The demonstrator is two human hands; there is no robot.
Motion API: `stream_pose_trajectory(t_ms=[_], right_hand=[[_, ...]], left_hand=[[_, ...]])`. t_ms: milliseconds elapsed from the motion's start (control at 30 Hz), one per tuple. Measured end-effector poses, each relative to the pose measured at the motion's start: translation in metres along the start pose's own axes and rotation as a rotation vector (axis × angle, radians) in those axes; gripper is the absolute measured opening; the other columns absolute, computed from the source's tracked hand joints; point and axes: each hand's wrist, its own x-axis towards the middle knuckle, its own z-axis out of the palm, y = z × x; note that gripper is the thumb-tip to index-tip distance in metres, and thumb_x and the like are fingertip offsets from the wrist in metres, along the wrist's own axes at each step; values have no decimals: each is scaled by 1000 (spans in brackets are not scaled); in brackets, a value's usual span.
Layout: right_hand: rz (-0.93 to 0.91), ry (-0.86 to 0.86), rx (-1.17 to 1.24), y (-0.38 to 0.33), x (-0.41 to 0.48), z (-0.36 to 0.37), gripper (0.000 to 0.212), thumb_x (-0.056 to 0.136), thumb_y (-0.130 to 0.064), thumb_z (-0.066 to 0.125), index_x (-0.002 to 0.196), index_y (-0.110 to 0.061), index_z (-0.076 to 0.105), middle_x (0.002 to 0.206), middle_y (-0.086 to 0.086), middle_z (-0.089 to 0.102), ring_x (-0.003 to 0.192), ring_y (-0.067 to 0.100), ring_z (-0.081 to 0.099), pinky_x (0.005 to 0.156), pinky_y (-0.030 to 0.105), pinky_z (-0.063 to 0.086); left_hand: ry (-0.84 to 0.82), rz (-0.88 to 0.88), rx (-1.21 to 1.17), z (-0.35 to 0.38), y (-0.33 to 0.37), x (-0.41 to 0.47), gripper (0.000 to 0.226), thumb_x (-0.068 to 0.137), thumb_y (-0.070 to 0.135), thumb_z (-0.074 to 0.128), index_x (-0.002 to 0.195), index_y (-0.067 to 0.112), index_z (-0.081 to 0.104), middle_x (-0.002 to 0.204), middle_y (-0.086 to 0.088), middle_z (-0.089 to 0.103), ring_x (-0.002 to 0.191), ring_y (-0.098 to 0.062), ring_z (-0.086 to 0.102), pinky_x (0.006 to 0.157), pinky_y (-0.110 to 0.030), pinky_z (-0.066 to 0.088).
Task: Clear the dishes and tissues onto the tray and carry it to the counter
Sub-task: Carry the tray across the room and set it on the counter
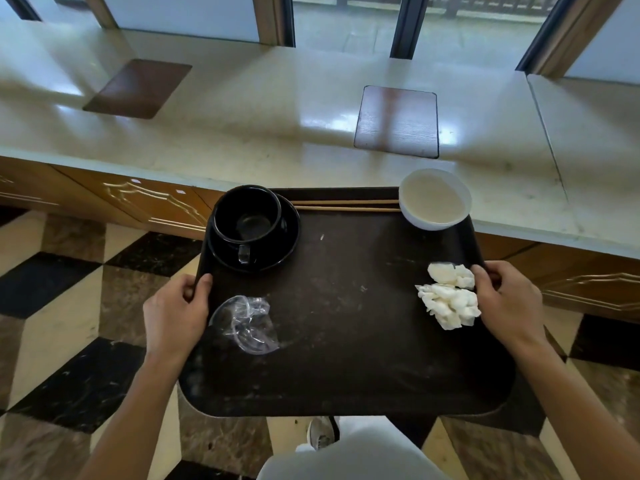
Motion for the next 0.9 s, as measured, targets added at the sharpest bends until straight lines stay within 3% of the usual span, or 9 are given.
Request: stream_pose_trajectory(t_ms=[200, 533, 900], right_hand=[[25, -1, 36, -9, 68, 15, 26, 99, -23, 56, 114, -6, 67, 94, 3, 65, 86, 19, 58, 78, 33, 43], [60, -12, 58, -15, 178, 25, 25, 99, -24, 55, 109, -4, 67, 88, 4, 64, 82, 23, 58, 75, 32, 39], [120, 19, 67, -20, 261, 47, 22, 98, -25, 56, 103, -7, 68, 87, 6, 67, 83, 25, 61, 75, 32, 40]], left_hand=[[-10, 13, -2, 30, 21, 61, 21, 97, 29, 61, 84, 13, 66, 64, 4, 61, 59, -9, 58, 55, -29, 45], [-3, -10, -28, 76, 73, 152, 22, 96, 31, 62, 86, 13, 68, 66, 4, 63, 62, -15, 61, 65, -40, 52], [-31, -27, -87, 122, 106, 245, 23, 94, 29, 65, 80, 11, 68, 63, 2, 62, 63, -19, 59, 65, -33, 39]])
